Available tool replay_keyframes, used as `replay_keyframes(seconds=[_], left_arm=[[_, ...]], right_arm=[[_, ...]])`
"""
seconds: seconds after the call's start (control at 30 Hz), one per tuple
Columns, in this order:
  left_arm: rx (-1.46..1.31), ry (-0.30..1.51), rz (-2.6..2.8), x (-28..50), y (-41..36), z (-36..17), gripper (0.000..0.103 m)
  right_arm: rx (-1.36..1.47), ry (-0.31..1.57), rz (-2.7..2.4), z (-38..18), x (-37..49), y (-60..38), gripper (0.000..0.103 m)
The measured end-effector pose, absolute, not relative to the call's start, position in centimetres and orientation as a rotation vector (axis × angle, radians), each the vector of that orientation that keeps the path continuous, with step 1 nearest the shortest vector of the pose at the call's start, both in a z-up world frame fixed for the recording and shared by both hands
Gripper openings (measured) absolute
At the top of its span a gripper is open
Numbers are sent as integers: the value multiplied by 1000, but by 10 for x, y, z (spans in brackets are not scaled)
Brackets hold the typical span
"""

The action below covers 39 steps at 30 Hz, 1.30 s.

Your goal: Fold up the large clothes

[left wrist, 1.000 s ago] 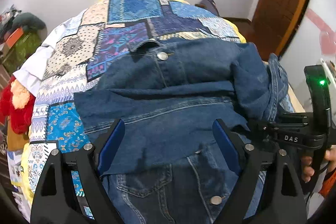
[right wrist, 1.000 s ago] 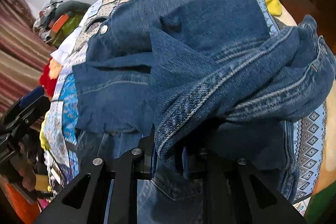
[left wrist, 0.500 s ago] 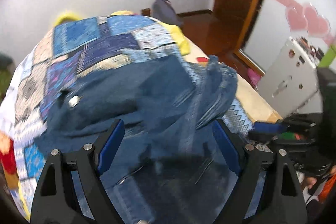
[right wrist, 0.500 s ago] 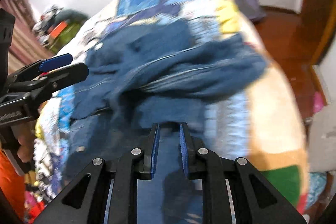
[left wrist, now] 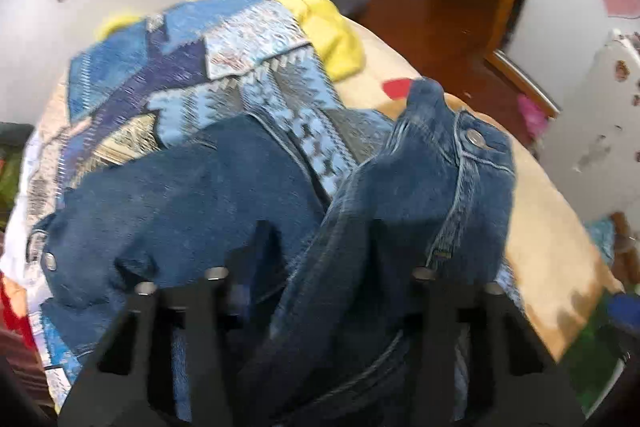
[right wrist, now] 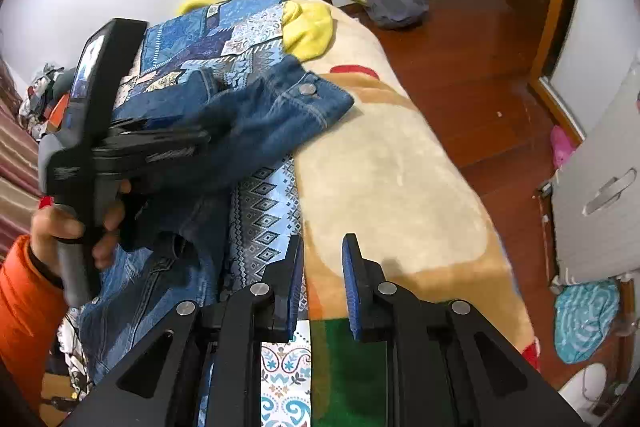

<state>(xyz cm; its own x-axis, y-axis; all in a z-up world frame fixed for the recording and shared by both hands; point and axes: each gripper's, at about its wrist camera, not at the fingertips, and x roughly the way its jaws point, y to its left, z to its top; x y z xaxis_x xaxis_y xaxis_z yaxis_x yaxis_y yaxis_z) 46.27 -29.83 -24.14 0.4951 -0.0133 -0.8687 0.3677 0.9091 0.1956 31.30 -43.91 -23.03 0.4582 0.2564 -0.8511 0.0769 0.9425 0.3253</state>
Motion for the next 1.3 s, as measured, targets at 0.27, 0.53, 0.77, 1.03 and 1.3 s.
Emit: replay_keyframes(seconds=[0.27, 0.53, 0.77, 1.03, 1.3], left_arm=[[368, 813, -259, 429, -272, -163, 8], [290, 629, -90, 394, -164, -70, 8], [189, 763, 49, 362, -47, -118, 8], [37, 1092, -34, 339, 11, -241, 17], [10, 1032, -45, 310, 45, -233, 59]], right_arm=[[298, 1068, 189, -219, 328, -405, 16], [188, 1008, 272, -190, 349, -342, 16], [-4, 1126, 269, -234, 386, -276, 16], [-260, 1087, 145, -269, 370, -262, 74], [-194, 1077, 66, -264, 358, -294, 97]])
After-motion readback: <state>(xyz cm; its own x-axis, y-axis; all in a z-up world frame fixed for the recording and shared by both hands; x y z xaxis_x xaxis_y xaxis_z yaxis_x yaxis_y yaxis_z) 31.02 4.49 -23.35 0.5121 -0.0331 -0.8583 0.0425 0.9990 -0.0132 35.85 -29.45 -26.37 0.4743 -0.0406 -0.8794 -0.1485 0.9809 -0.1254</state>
